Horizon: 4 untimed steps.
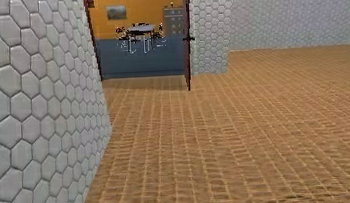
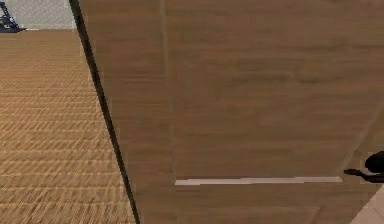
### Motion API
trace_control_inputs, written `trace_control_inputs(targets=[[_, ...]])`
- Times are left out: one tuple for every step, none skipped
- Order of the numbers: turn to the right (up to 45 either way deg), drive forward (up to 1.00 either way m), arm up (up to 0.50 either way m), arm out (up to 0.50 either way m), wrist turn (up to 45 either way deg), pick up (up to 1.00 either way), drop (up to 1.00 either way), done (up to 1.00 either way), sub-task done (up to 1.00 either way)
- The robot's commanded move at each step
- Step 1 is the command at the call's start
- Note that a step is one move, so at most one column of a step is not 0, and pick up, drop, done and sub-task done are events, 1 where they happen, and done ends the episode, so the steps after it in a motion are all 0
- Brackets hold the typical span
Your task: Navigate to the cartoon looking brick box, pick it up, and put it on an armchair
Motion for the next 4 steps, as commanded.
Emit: trace_control_inputs(targets=[[0.0,0.35,0.0,0.0,0.0,0.0,0.0,0.0,0.0],[-9.0,0.0,0.0,0.0,0.0,0.0,0.0,0.0,0.0],[0.0,1.0,0.0,0.0,0.0,0.0,0.0,0.0,0.0],[-3.0,0.0,0.0,0.0,0.0,0.0,0.0,0.0,0.0]])
